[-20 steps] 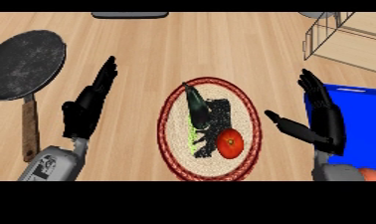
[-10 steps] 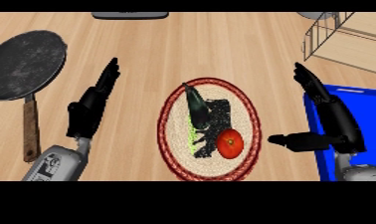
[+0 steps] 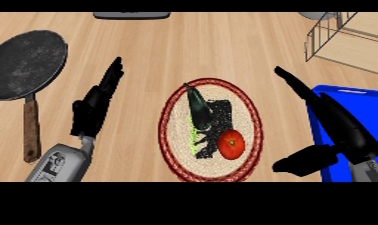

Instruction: Pick the tomato from the placemat and place it in the tiered shelf

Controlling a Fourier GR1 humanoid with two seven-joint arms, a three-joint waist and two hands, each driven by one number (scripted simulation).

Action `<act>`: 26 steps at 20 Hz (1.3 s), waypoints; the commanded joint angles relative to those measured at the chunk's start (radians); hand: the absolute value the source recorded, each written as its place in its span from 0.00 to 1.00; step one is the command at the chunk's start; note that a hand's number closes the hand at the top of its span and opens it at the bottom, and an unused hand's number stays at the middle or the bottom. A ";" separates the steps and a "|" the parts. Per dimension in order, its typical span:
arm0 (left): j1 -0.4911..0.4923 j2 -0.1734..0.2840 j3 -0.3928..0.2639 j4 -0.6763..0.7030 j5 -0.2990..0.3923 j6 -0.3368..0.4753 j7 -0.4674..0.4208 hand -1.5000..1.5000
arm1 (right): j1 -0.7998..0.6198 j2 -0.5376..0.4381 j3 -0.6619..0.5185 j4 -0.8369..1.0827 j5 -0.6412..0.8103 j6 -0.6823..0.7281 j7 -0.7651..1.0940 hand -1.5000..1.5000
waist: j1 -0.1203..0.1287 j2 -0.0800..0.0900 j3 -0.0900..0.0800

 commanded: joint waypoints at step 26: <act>0.039 -0.098 0.118 -0.040 -0.131 -0.109 0.034 0.50 | -0.151 0.311 0.231 -0.222 0.368 0.285 0.640 0.00 | 0.006 0.003 0.003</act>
